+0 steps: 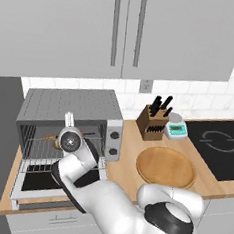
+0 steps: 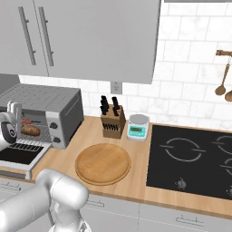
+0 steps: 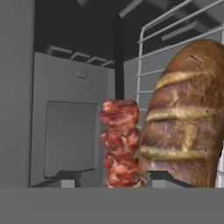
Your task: Pick up the kebab skewer and baguette bread, and place them inside the toaster oven. Close the toaster oven door and start by setting the timer.
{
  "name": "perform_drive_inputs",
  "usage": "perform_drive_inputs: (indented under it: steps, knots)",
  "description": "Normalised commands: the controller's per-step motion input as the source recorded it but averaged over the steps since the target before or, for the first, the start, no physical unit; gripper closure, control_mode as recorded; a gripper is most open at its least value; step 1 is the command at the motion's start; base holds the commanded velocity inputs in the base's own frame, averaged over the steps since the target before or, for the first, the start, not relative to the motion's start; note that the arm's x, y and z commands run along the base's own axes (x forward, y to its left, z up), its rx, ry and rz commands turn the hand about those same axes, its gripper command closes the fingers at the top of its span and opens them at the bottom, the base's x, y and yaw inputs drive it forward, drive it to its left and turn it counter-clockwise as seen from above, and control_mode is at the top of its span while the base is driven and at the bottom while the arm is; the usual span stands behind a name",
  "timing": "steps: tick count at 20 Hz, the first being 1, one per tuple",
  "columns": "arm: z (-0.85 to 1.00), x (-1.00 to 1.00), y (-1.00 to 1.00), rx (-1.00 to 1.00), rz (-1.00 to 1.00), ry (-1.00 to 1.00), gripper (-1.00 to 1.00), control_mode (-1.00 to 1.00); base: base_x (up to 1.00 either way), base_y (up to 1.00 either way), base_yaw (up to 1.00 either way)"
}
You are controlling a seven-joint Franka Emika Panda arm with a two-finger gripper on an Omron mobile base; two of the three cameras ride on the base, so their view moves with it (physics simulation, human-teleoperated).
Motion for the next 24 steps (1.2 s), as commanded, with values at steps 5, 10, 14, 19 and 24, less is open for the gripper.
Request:
perform_drive_inputs:
  steps: [5, 10, 14, 19, 24]
  knots:
    - [0.00, -0.04, 0.00, 0.00, 0.00, 0.02, -1.00, -1.00, 0.00, 0.00, 0.00]
    - [0.00, -0.29, 0.00, 0.00, 0.00, 0.09, -1.00, -1.00, 0.00, 0.00, 0.00]
    - [0.25, -0.24, -0.11, 0.00, 0.00, 0.08, -1.00, -1.00, 0.00, 0.00, 0.00]
    - [0.54, 0.00, -0.09, 0.00, 0.00, 0.03, -1.00, -1.00, 0.00, 0.00, 0.00]
    - [0.22, -0.44, -0.09, -0.01, 0.00, 0.05, -1.00, -1.00, 0.00, 0.00, 0.00]
